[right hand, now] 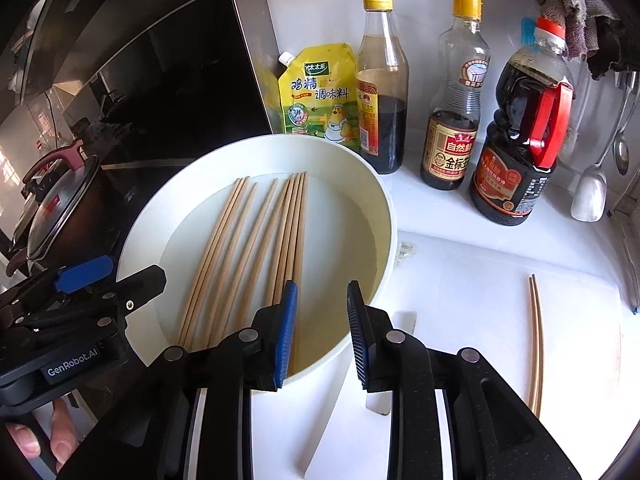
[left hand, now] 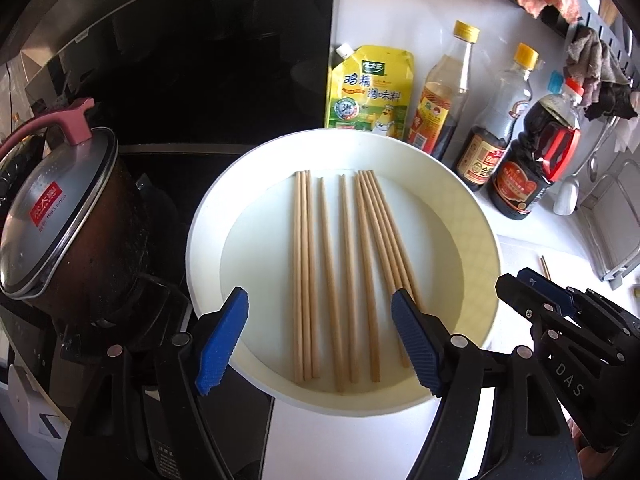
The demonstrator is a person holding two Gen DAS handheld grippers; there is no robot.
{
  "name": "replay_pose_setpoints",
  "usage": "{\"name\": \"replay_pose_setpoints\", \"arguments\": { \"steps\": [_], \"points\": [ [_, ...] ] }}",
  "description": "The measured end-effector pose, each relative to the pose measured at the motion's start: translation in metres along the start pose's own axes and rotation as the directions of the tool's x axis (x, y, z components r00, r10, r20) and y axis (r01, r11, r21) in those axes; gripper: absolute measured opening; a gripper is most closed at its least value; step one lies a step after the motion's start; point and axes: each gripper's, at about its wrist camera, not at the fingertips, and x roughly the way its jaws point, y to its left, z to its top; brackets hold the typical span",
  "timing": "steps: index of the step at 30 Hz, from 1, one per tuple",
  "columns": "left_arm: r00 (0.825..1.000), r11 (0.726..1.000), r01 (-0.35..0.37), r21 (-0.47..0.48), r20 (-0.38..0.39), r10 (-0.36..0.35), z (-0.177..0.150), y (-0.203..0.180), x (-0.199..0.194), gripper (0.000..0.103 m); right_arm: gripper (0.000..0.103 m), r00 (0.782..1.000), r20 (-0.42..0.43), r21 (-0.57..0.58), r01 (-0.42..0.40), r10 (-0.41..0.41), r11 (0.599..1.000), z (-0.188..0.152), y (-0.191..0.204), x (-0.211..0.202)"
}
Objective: Organize utensils
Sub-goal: 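Move both open tools back over the last two chopsticks on the board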
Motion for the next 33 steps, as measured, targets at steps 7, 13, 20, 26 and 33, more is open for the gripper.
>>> {"name": "replay_pose_setpoints", "arguments": {
  "steps": [7,13,20,26,33],
  "points": [
    [1.0,1.0,0.022,0.018,0.008,-0.023,-0.009,-0.025,-0.015,0.073,0.029,1.0,0.009,0.02,0.018,-0.018,1.0,-0.014,-0.023,-0.021],
    [0.999,0.999,0.039,0.027,0.006,-0.039,-0.022,-0.046,-0.025,0.074,0.032,0.999,0.008,0.044,0.04,-0.04,0.998,-0.033,-0.049,-0.039],
    [0.998,0.997,0.065,0.037,-0.008,-0.065,-0.038,-0.074,-0.03,0.074,0.038,0.997,-0.004,0.086,0.073,-0.073,0.994,-0.062,-0.093,-0.057],
    [0.996,0.994,0.085,0.062,-0.019,-0.084,-0.051,-0.104,-0.032,0.076,0.043,0.994,-0.011,0.136,0.114,-0.113,0.984,-0.083,-0.135,-0.071],
    [0.995,0.992,0.096,0.084,-0.019,-0.095,-0.062,-0.134,-0.028,0.083,0.047,0.987,-0.033,0.166,0.159,-0.155,0.973,-0.102,-0.174,-0.073]
  ]
}}
